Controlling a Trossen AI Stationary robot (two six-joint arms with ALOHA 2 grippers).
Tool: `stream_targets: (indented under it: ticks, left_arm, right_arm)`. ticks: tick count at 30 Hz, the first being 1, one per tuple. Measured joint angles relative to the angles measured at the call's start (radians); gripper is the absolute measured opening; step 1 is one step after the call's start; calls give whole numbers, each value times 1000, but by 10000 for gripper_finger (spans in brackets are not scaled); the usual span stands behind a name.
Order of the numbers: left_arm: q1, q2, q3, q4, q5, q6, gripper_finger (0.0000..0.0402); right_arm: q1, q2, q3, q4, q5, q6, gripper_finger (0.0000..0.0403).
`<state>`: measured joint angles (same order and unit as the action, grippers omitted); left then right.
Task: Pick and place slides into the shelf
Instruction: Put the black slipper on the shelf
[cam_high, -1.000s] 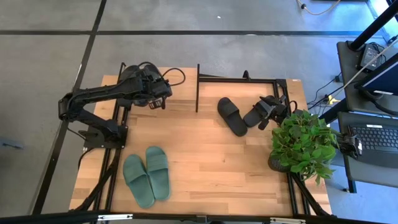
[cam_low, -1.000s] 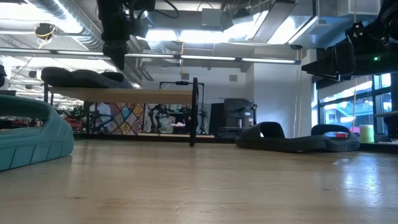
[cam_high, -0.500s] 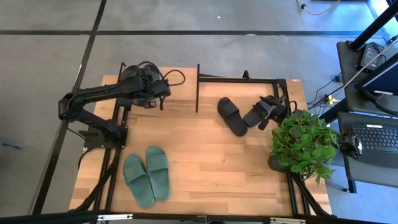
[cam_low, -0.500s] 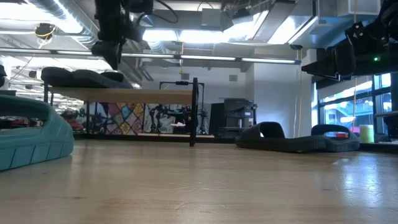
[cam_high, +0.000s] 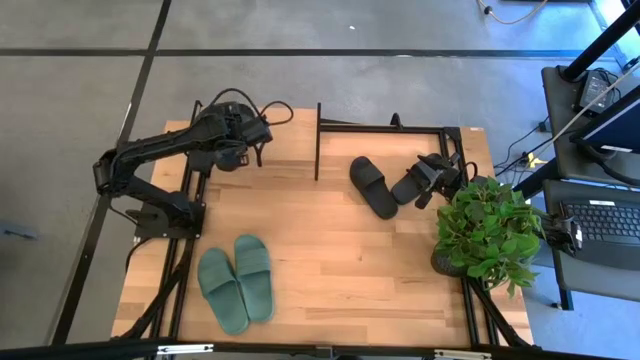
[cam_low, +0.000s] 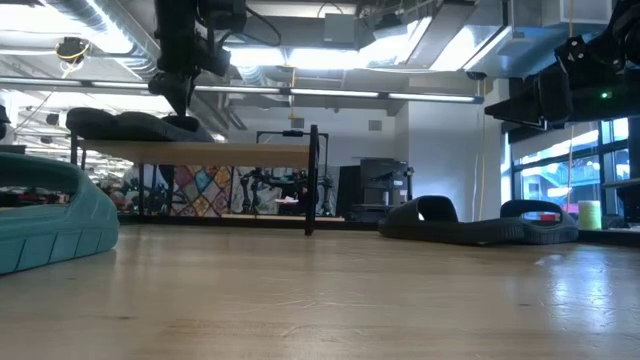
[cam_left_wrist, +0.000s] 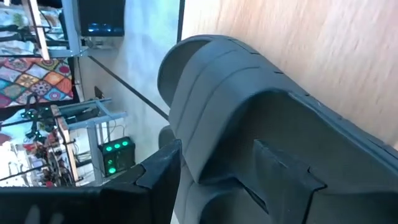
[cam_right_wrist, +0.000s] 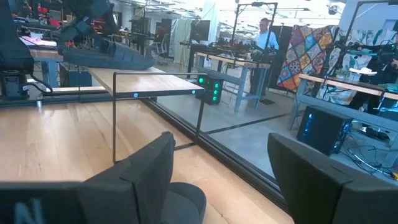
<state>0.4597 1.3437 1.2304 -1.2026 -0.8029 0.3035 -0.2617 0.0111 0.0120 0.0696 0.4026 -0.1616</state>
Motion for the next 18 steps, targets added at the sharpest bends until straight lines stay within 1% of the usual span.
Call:
stream_targets:
  ticks: [7, 18]
  left_arm:
    - [21, 5, 0, 85, 10, 96, 181]
    - [25, 8, -1, 95, 17, 67, 152]
  right_arm:
    - [0, 0, 0, 0, 0, 0, 257]
    - [0, 0, 0, 0, 0, -1, 257]
